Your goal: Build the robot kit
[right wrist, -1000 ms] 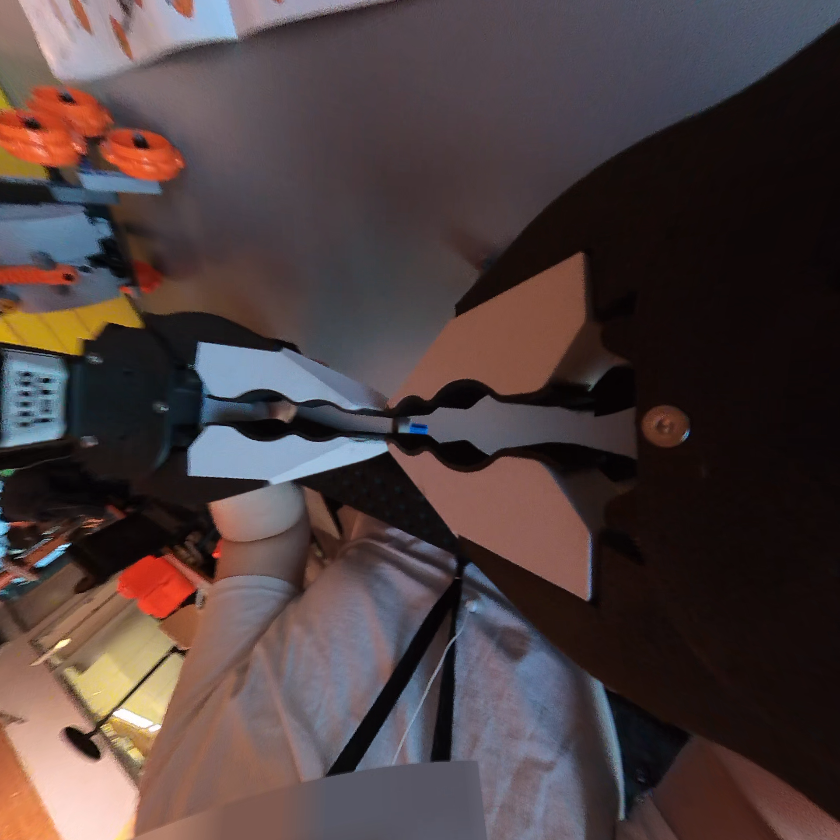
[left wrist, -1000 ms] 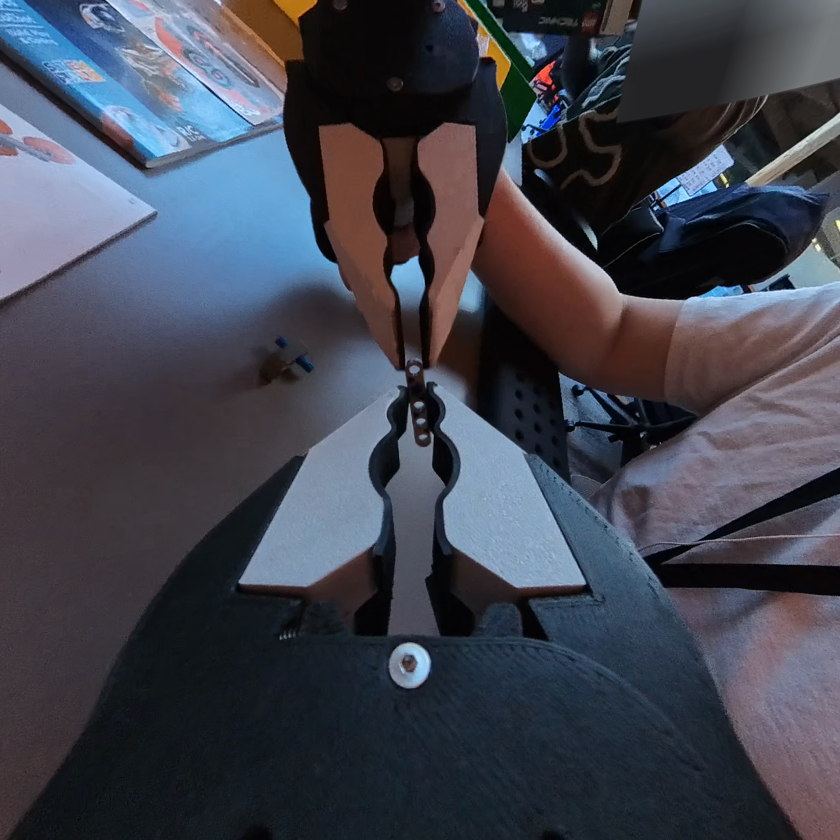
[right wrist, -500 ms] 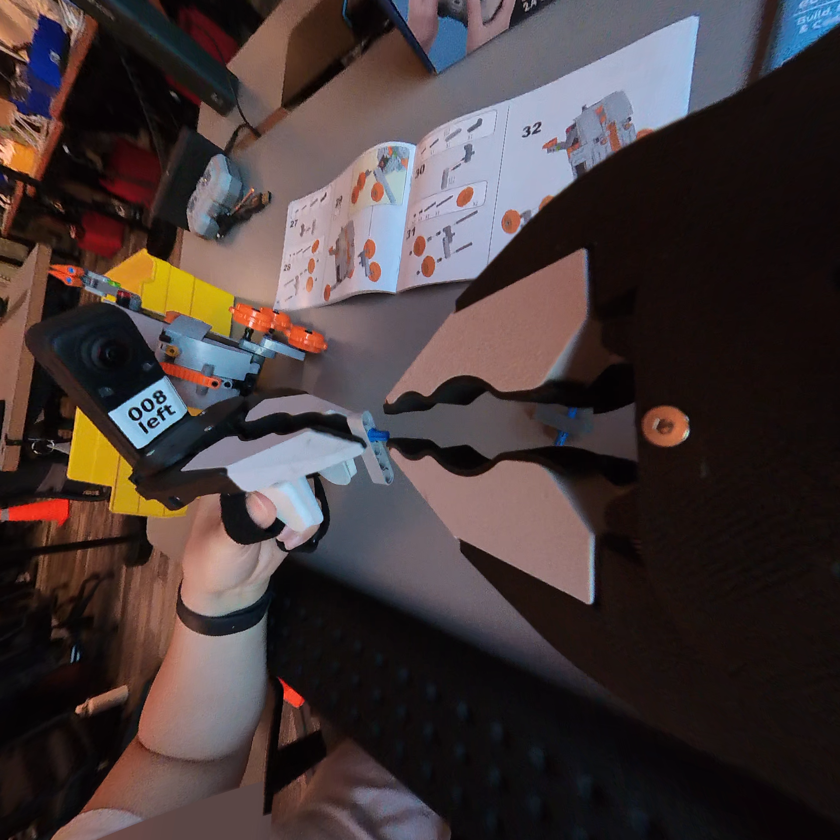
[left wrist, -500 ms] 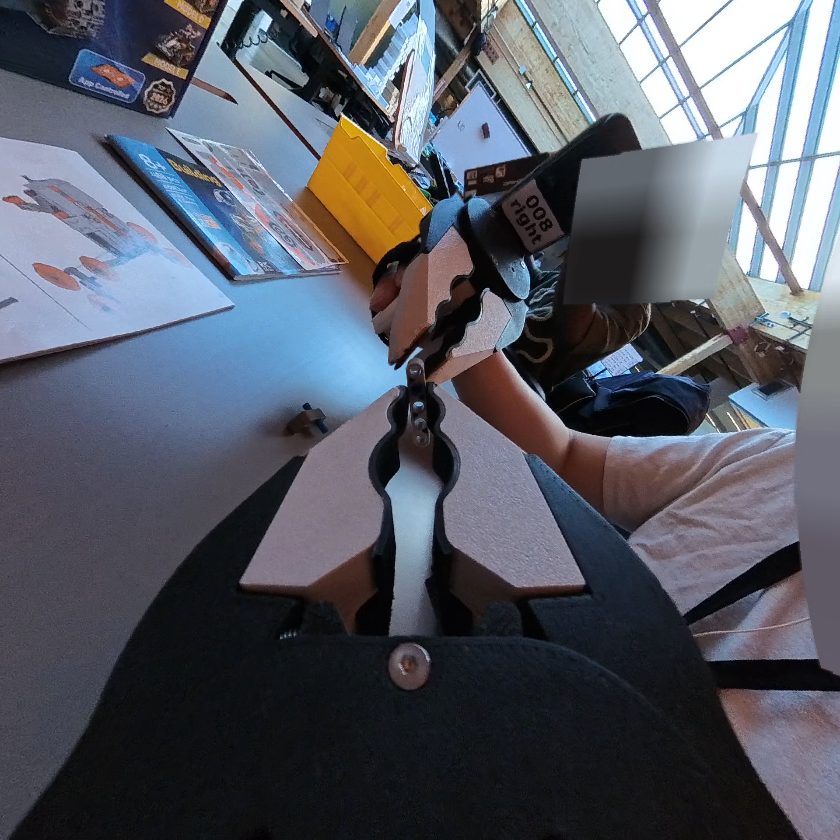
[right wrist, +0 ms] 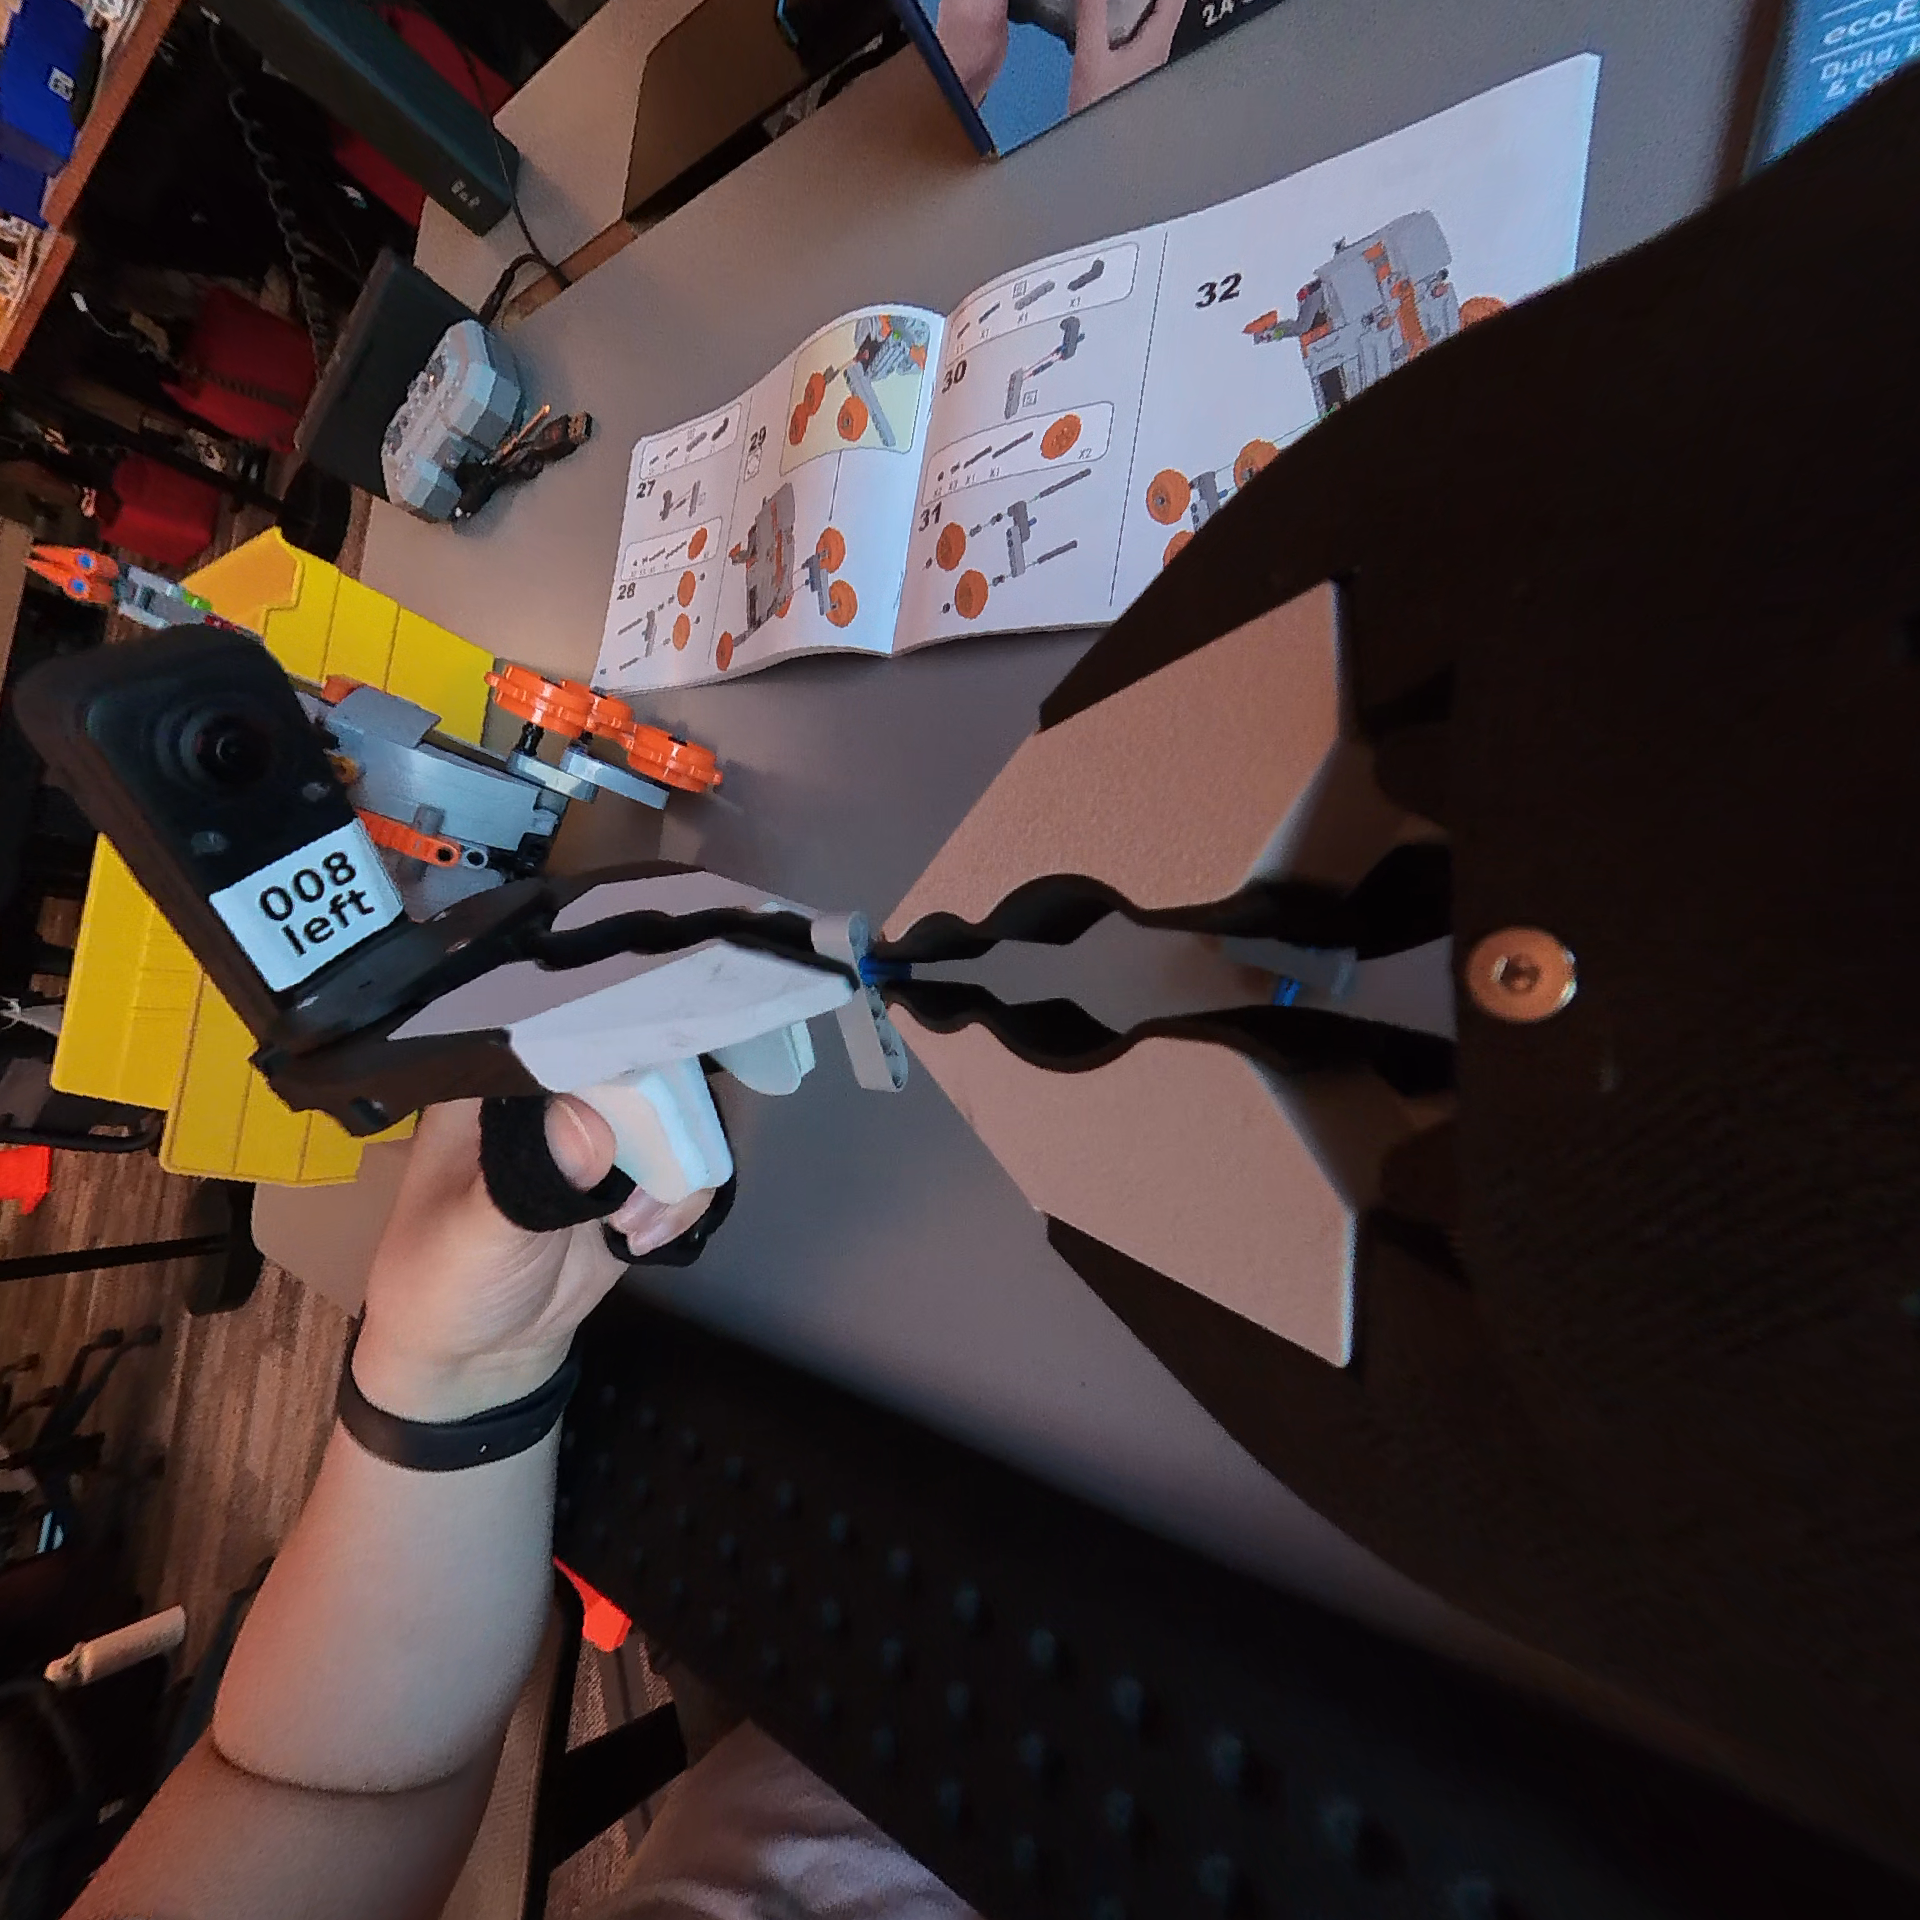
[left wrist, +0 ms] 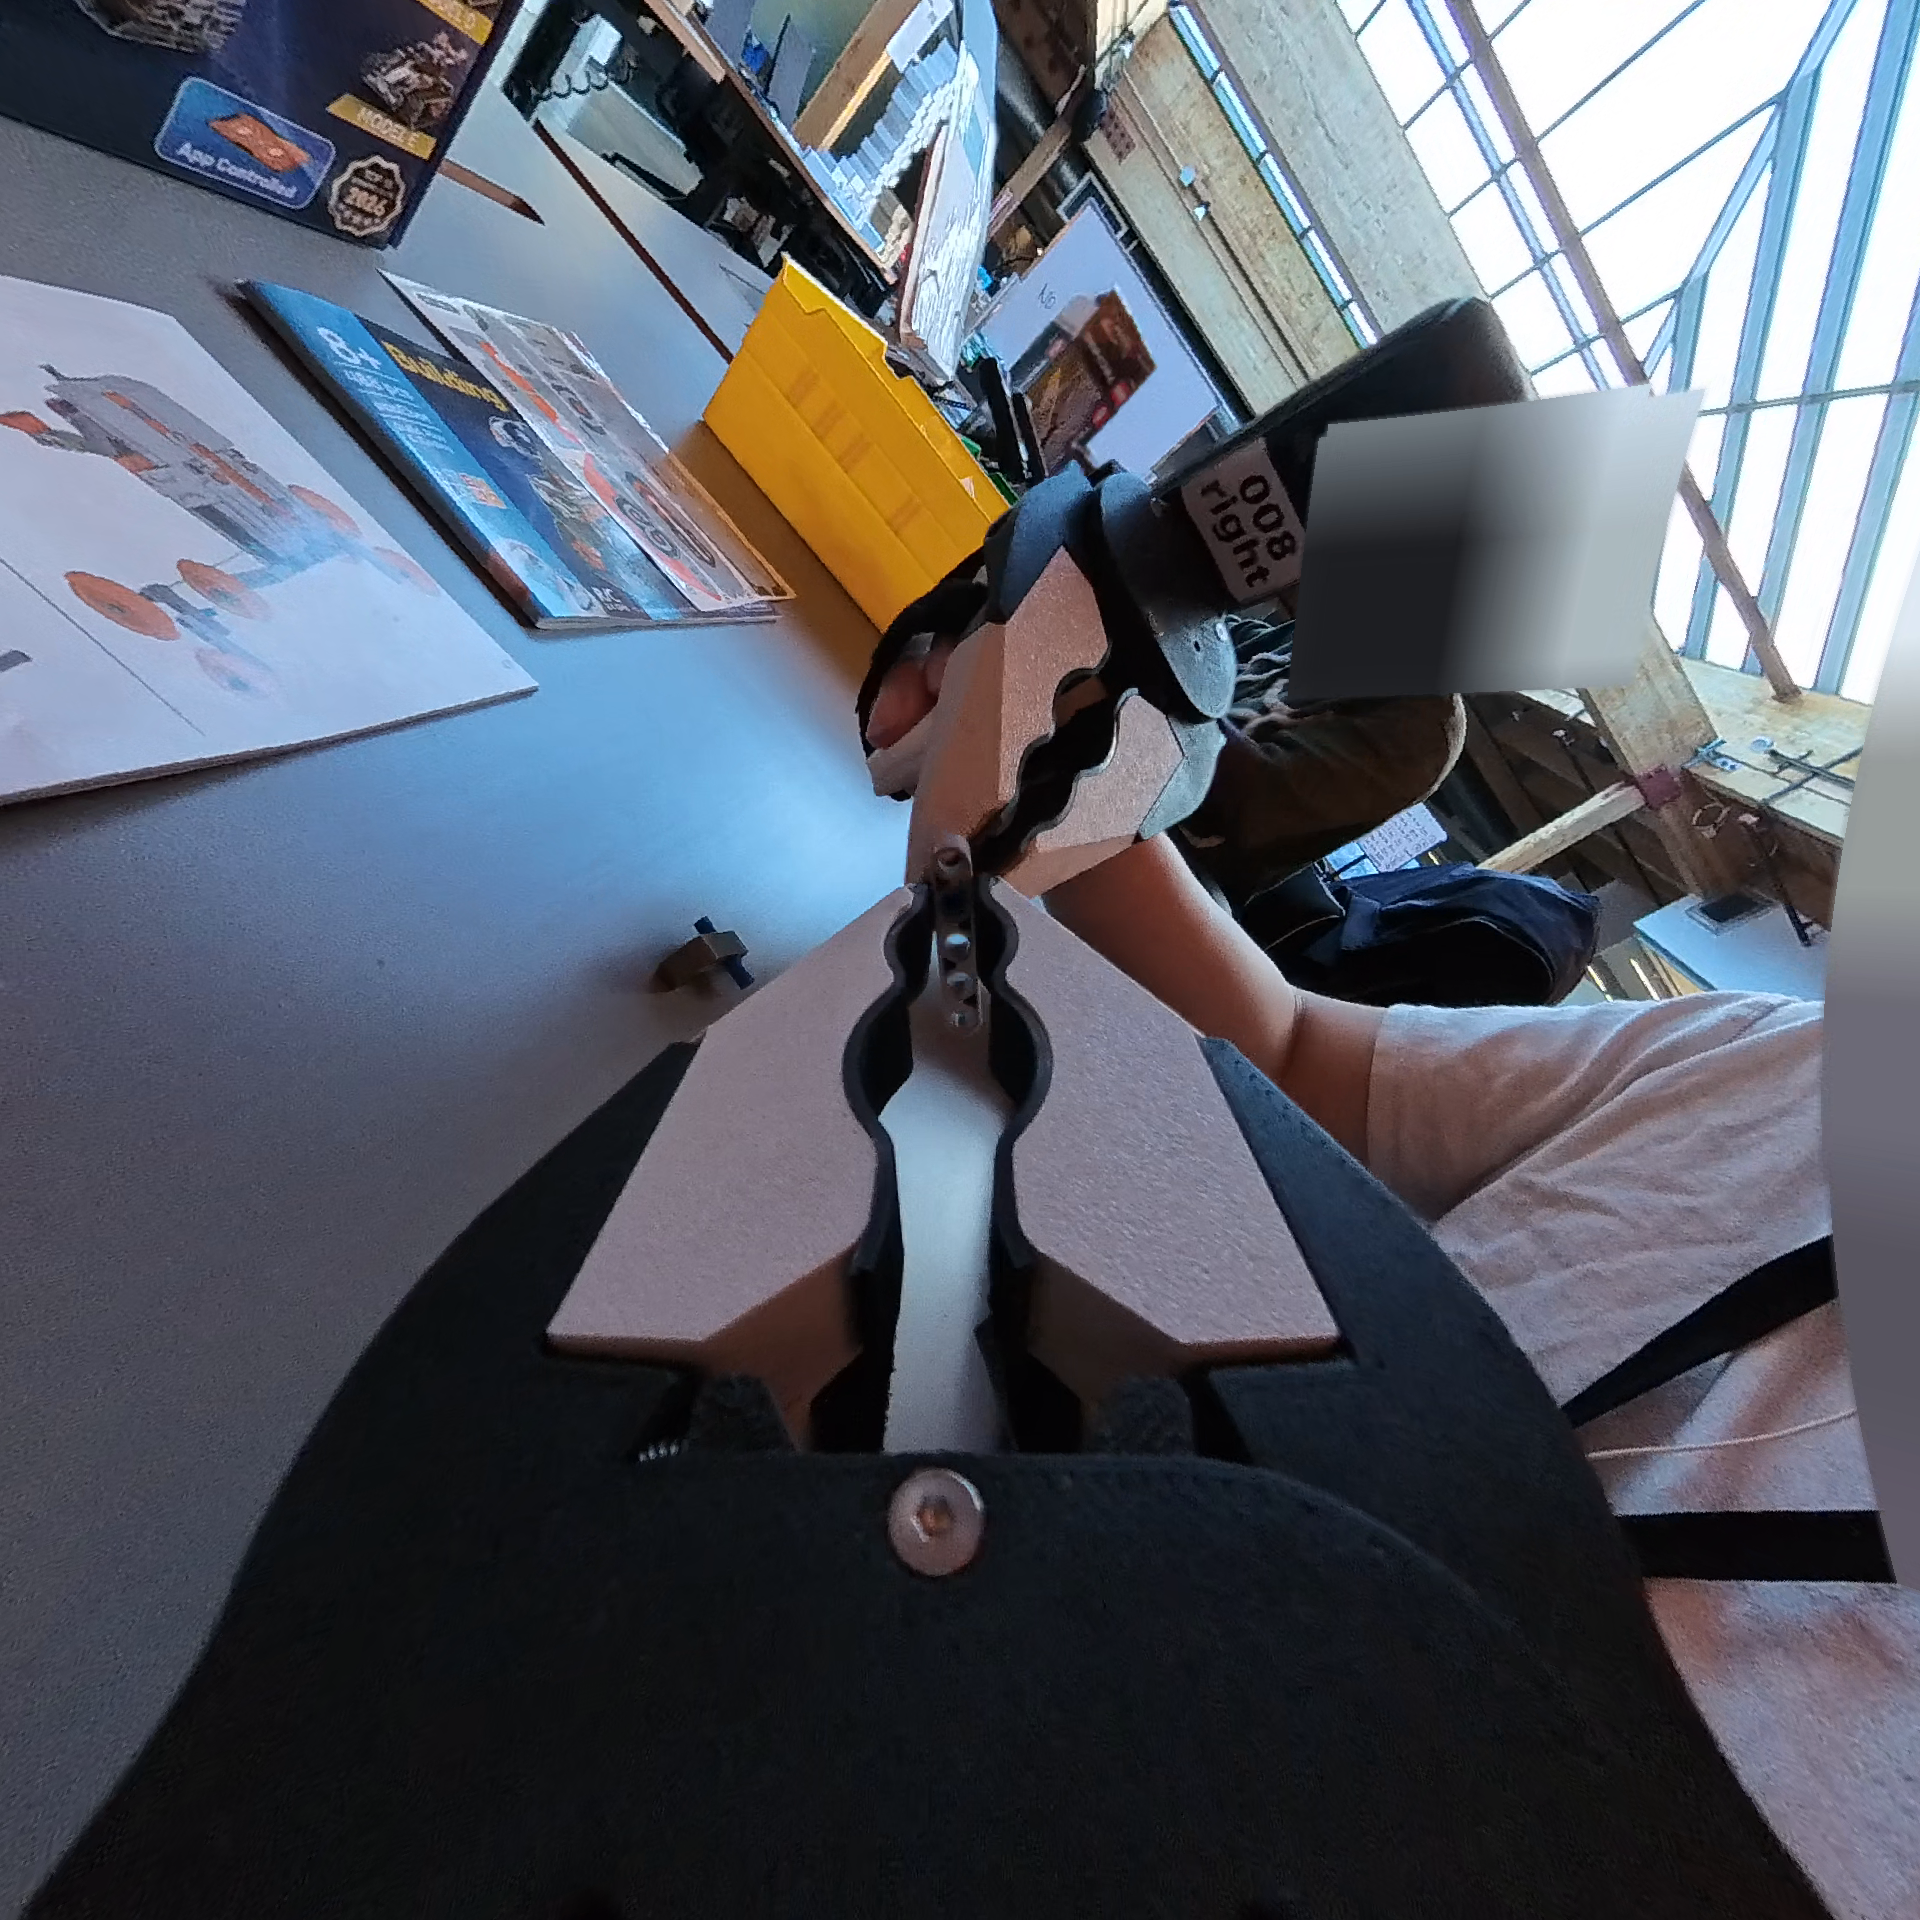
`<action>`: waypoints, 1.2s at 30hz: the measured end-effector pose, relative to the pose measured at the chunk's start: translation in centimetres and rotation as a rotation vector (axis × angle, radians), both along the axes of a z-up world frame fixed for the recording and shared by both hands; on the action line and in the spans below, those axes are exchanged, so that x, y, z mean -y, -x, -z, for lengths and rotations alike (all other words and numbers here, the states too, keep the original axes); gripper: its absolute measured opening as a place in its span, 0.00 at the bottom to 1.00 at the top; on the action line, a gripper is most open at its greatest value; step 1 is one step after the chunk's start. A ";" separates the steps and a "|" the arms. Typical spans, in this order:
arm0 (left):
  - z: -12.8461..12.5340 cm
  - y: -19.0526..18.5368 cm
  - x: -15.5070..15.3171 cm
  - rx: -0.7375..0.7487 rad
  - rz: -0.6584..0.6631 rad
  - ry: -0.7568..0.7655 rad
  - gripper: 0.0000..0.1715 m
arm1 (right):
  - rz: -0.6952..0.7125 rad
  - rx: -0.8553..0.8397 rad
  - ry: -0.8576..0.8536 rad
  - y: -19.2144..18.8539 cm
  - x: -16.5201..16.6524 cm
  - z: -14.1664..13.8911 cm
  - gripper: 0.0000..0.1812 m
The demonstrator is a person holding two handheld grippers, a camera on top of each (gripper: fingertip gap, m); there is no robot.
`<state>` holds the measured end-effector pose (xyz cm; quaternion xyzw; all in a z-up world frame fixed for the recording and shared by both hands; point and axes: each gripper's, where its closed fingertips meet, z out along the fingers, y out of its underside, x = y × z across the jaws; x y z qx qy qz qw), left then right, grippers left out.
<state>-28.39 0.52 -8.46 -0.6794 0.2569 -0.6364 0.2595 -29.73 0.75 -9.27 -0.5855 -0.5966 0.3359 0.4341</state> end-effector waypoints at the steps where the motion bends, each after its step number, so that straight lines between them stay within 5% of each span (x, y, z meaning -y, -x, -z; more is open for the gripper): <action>1: 0.2 0.0 0.0 -0.011 -0.001 -0.007 0.03 | 0.000 0.008 -0.004 0.0 0.0 0.1 0.02; 5: 0.0 0.0 0.1 -0.020 -0.003 -0.026 0.03 | -0.015 -0.017 0.028 -0.2 0.1 -0.1 0.02; 10: 1.2 0.1 0.2 -0.121 -0.007 -0.092 0.03 | 0.117 0.075 0.437 -4.4 -2.2 3.4 0.08; 16: 1.1 0.1 0.6 -0.114 0.020 -0.085 0.03 | -0.054 0.237 0.576 -5.0 -1.0 7.9 0.14; 23: 1.6 0.2 0.7 -0.128 0.044 -0.060 0.03 | -0.167 0.231 0.788 -5.6 -1.0 7.6 0.11; 36: 1.3 0.1 1.3 -0.141 0.069 -0.092 0.03 | -0.193 0.440 0.627 -4.8 -0.1 8.4 0.05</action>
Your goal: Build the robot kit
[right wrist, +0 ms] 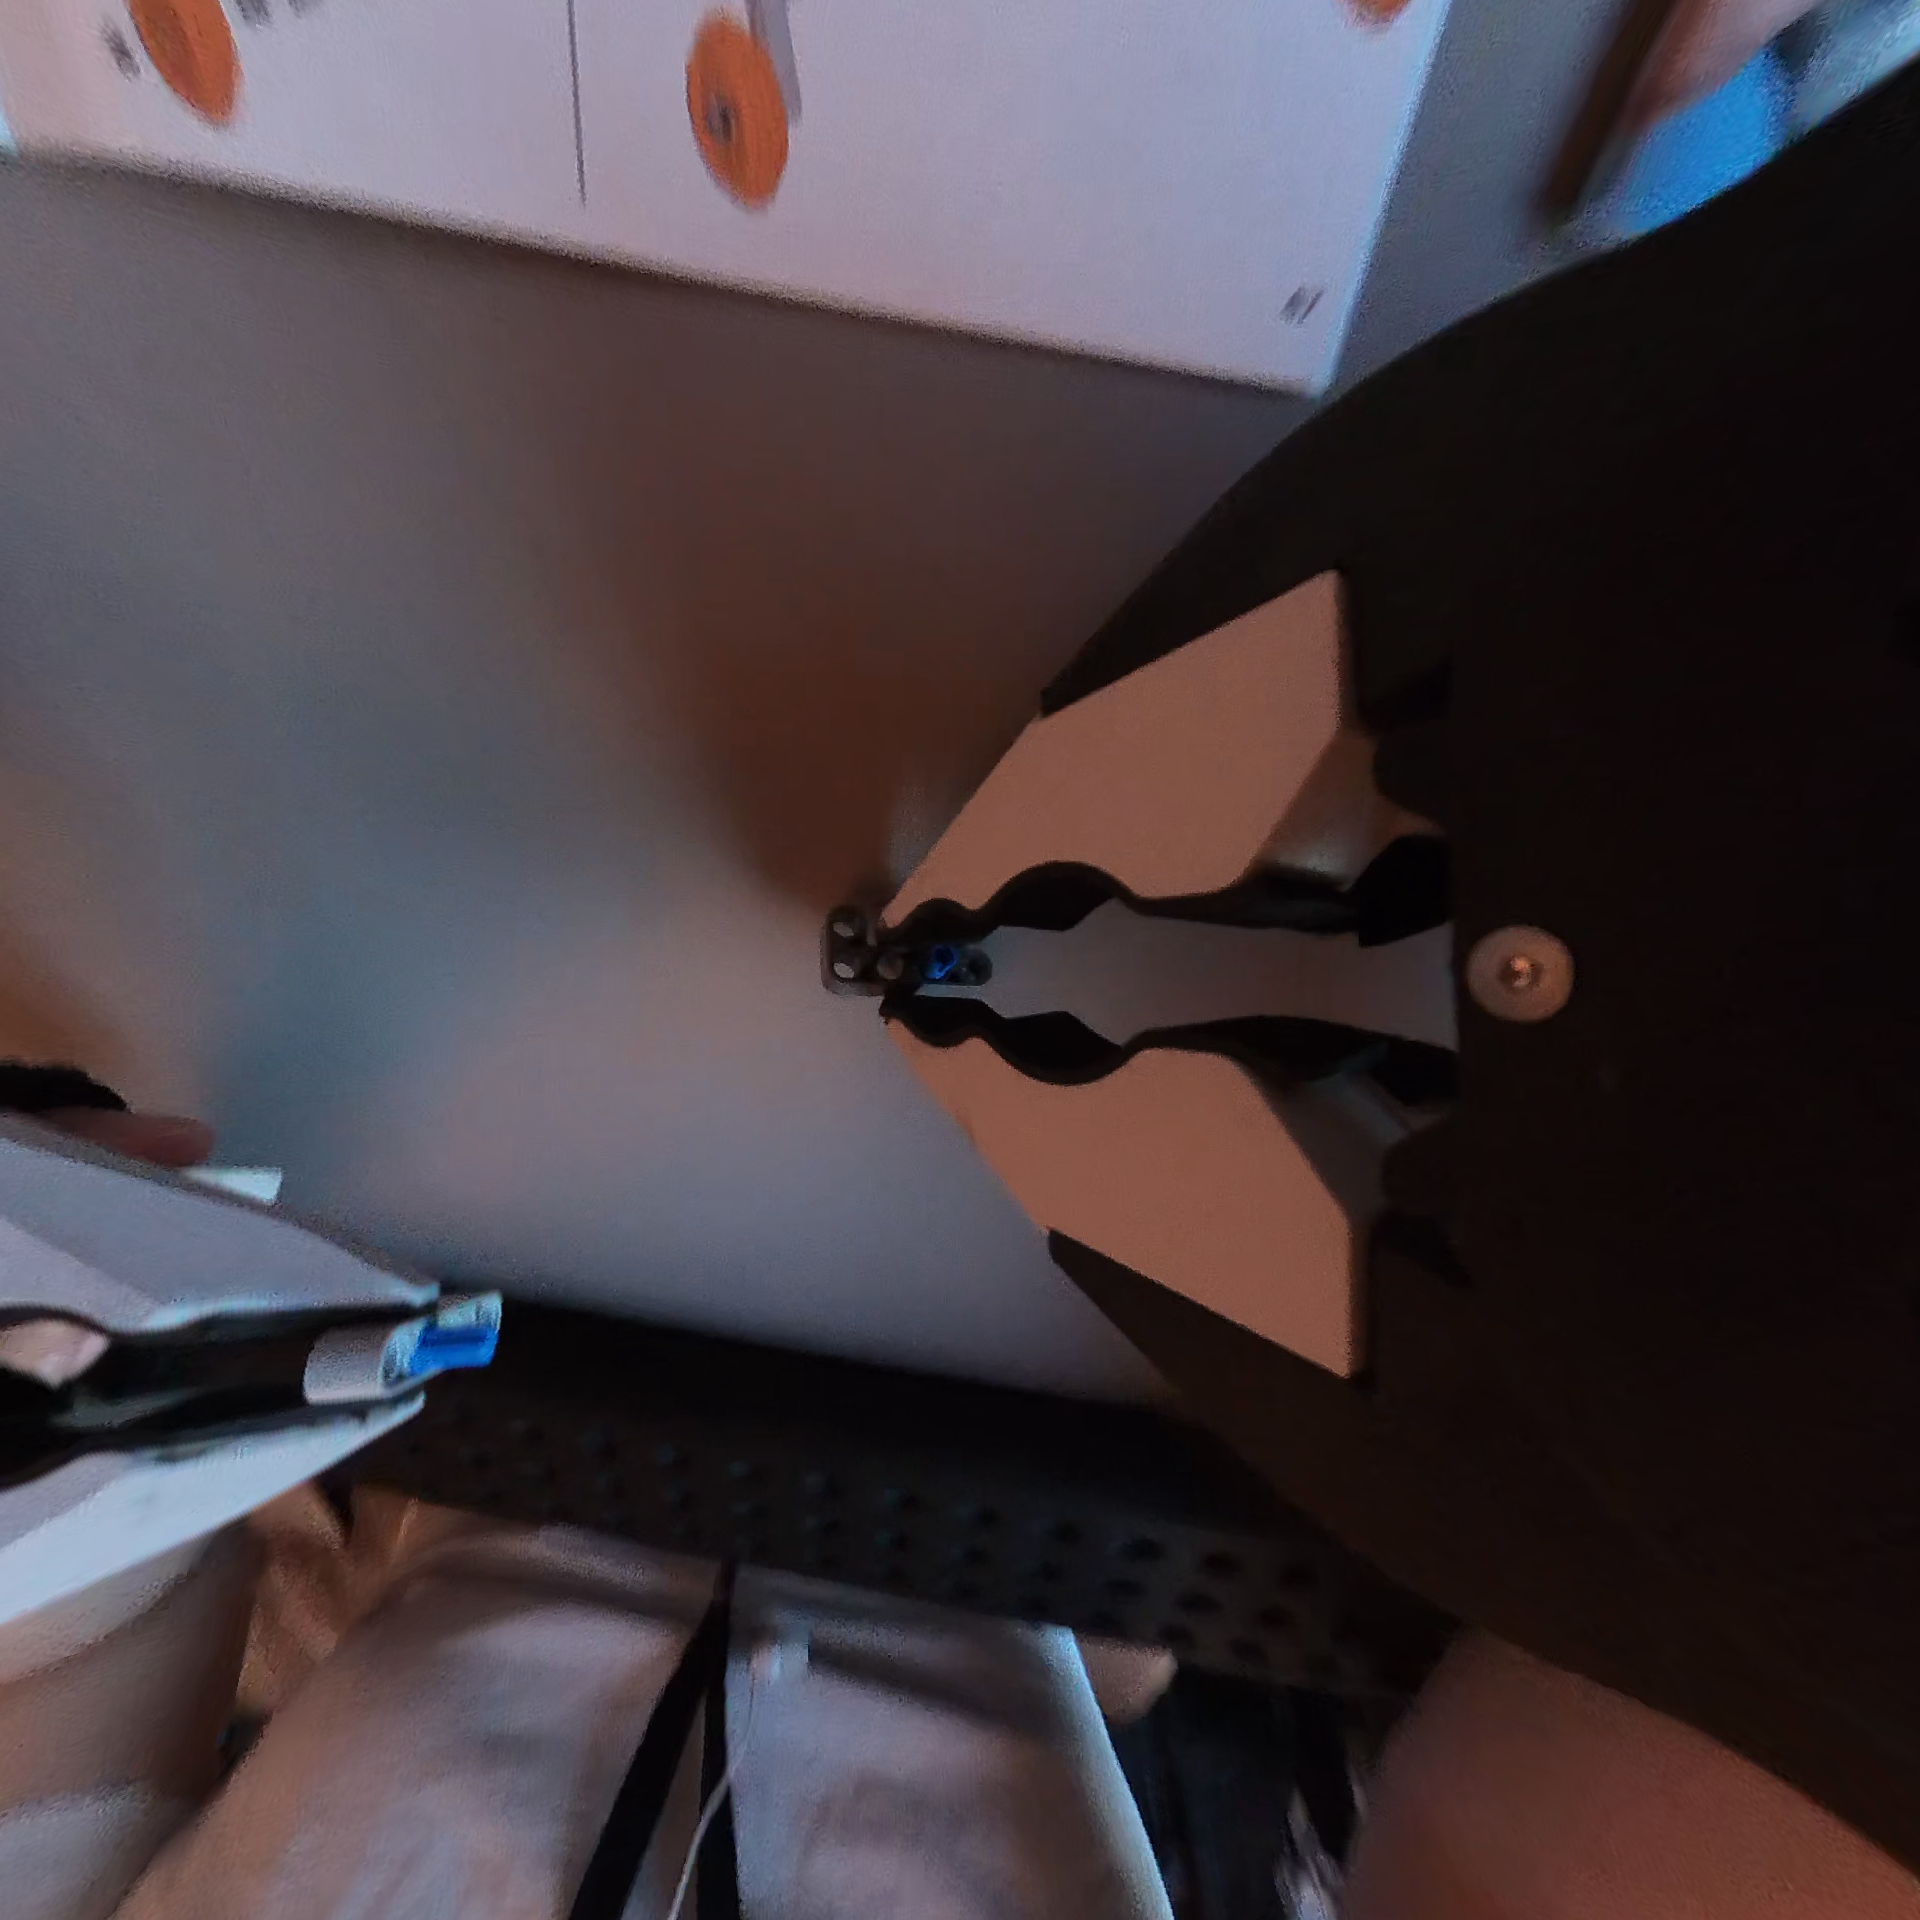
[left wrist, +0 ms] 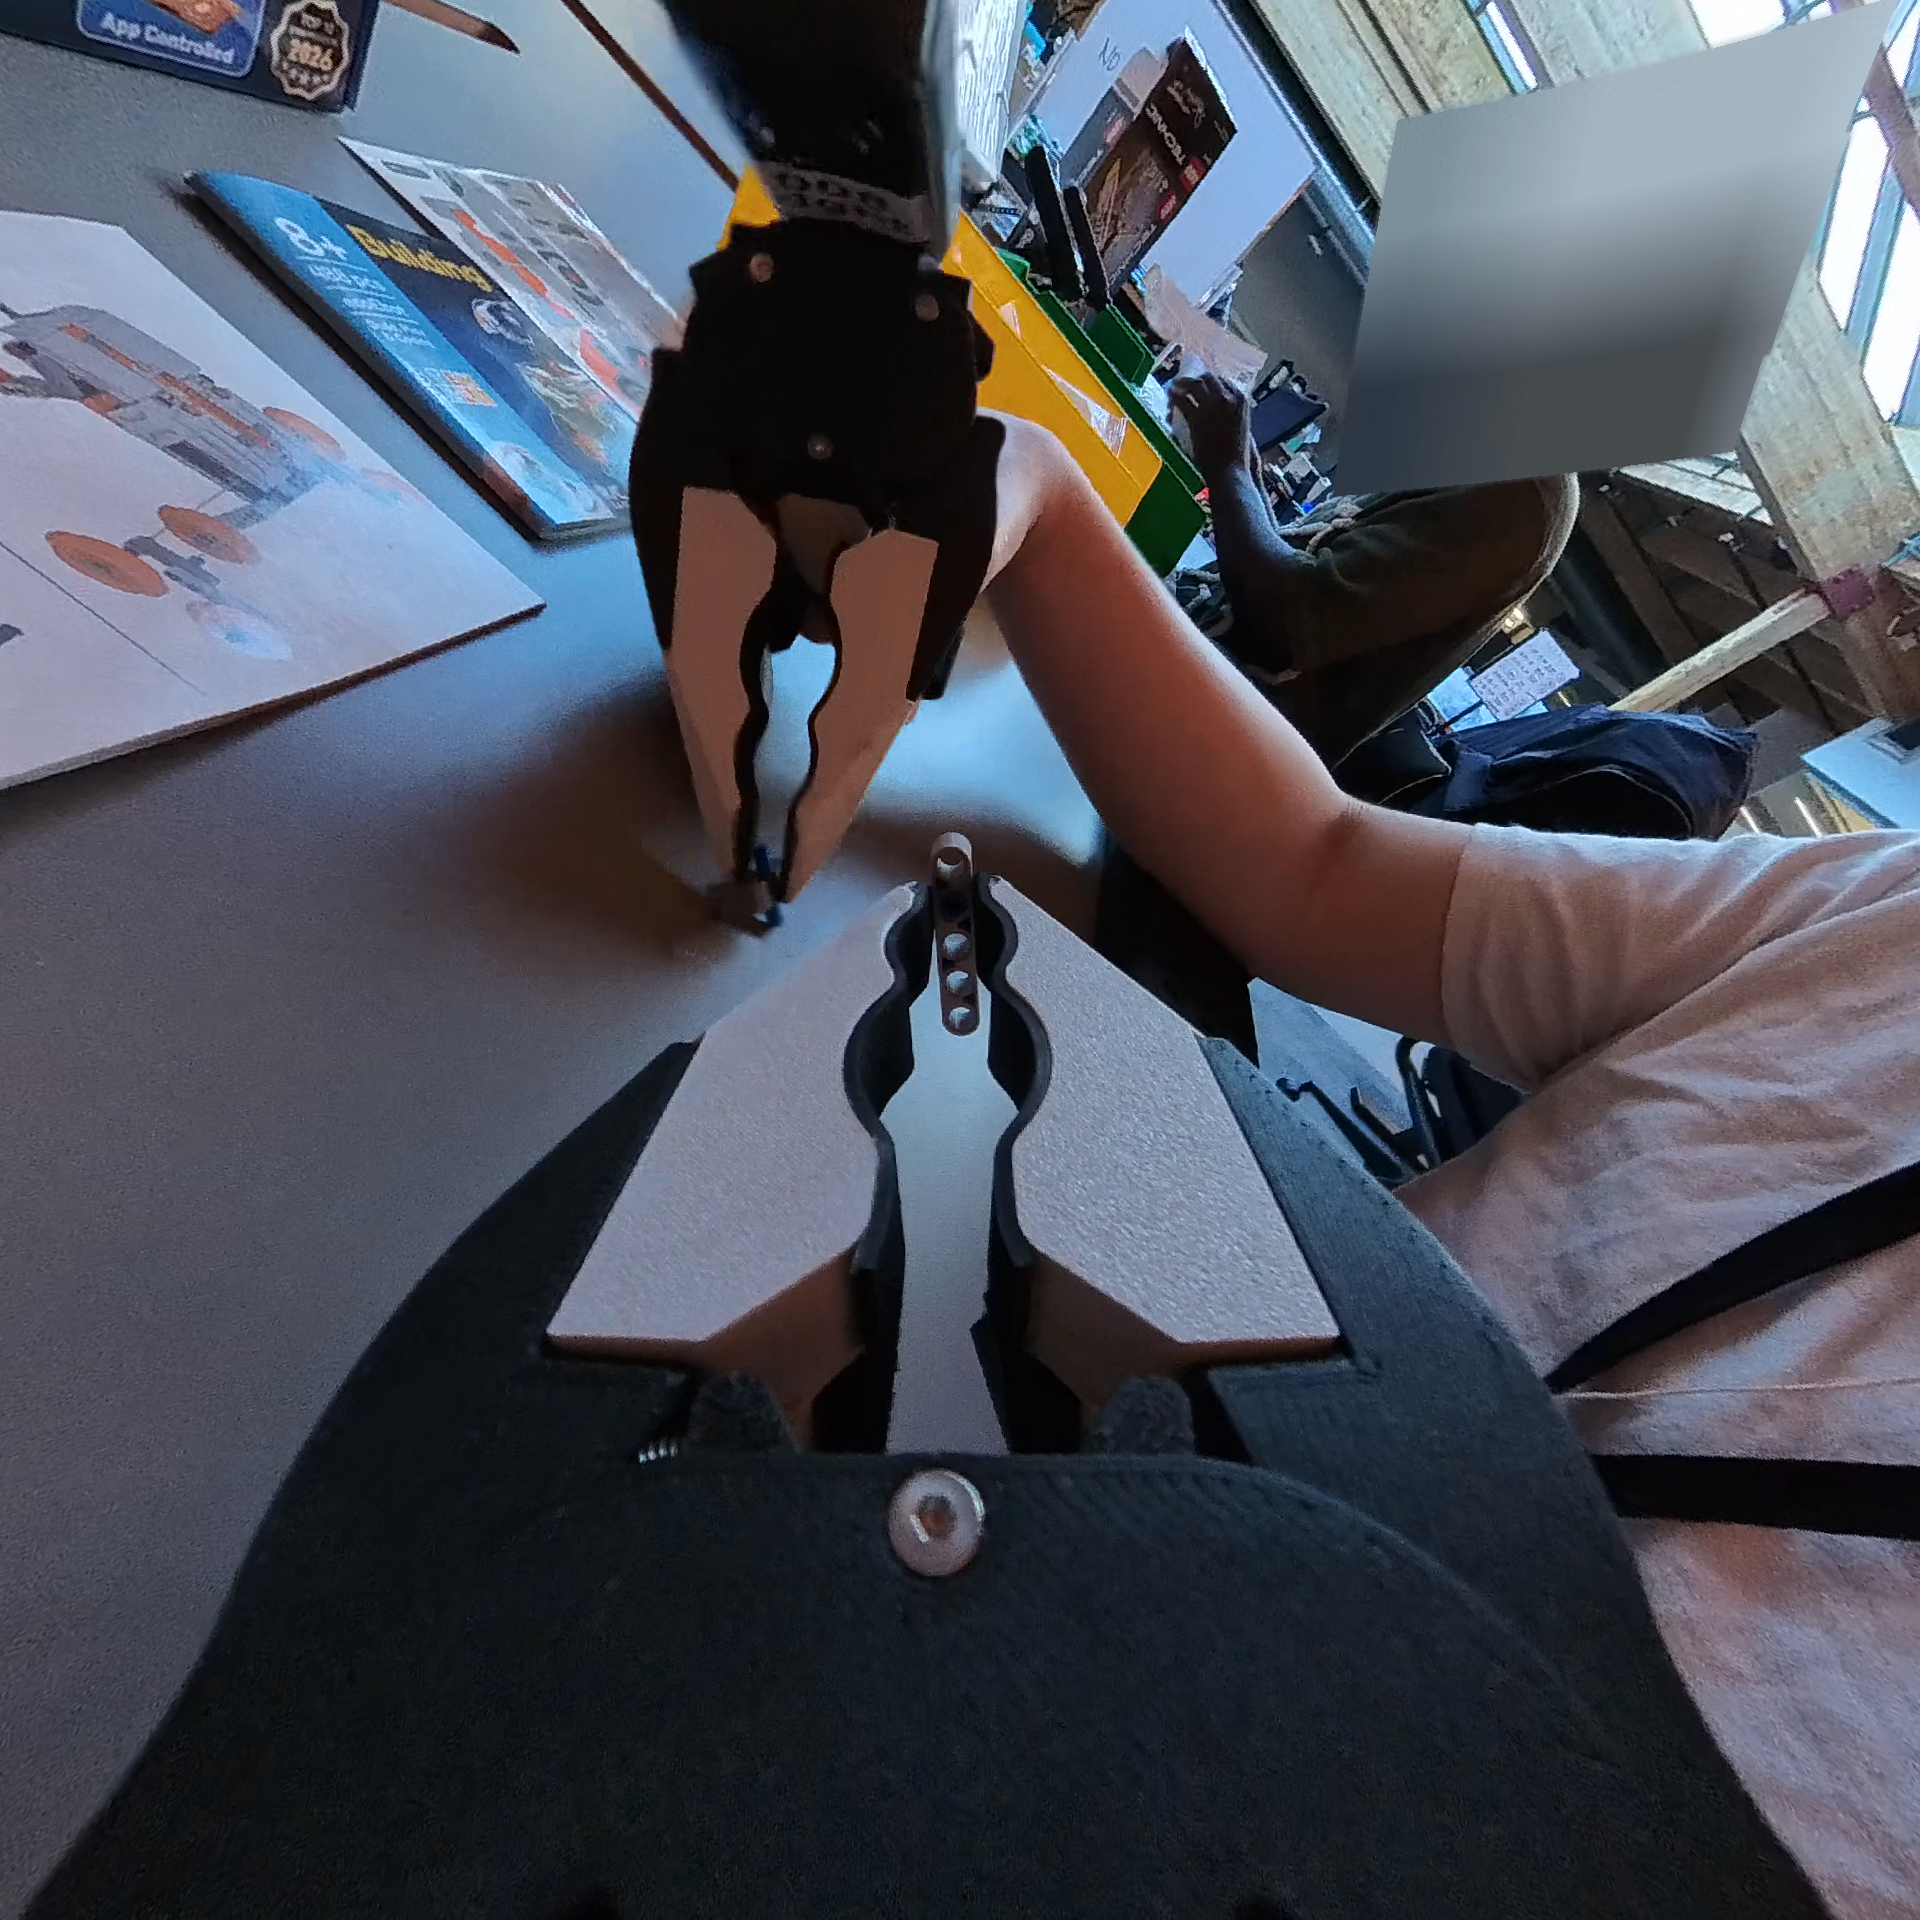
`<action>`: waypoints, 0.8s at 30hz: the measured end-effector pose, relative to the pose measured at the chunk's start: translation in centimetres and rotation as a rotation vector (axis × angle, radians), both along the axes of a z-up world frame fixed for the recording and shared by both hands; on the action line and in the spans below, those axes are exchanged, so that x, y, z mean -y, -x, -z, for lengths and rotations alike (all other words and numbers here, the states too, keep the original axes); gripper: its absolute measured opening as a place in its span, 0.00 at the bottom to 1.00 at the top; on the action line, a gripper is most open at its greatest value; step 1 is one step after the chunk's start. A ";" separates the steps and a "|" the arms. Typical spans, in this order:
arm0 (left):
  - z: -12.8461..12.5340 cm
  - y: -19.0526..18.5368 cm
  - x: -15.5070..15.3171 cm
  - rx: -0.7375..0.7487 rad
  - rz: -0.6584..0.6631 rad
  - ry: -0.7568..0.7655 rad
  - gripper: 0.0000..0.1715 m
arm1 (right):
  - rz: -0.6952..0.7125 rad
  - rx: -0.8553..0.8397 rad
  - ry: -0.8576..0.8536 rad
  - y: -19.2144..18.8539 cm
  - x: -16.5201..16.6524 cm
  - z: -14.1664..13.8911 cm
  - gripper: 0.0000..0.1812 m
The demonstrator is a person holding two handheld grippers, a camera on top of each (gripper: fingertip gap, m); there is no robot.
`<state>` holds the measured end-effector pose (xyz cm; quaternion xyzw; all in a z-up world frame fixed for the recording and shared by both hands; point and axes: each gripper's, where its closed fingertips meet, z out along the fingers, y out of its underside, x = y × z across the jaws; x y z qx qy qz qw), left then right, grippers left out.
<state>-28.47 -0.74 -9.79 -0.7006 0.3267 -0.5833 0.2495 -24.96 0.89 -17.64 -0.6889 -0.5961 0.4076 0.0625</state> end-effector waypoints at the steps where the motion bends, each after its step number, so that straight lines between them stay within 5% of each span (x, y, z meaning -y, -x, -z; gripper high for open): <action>1: -0.2 0.0 0.0 0.003 -0.002 -0.009 0.03 | 0.024 0.009 -0.061 -0.1 -0.7 -0.3 0.05; 9: -1.7 0.7 -0.3 0.027 -0.057 -0.117 0.03 | 0.129 0.154 -0.571 -0.5 -4.1 -1.0 0.05; 24: -0.9 0.1 0.1 -0.001 -0.041 -0.120 0.03 | 0.199 0.020 -0.437 -2.1 -3.3 0.5 0.04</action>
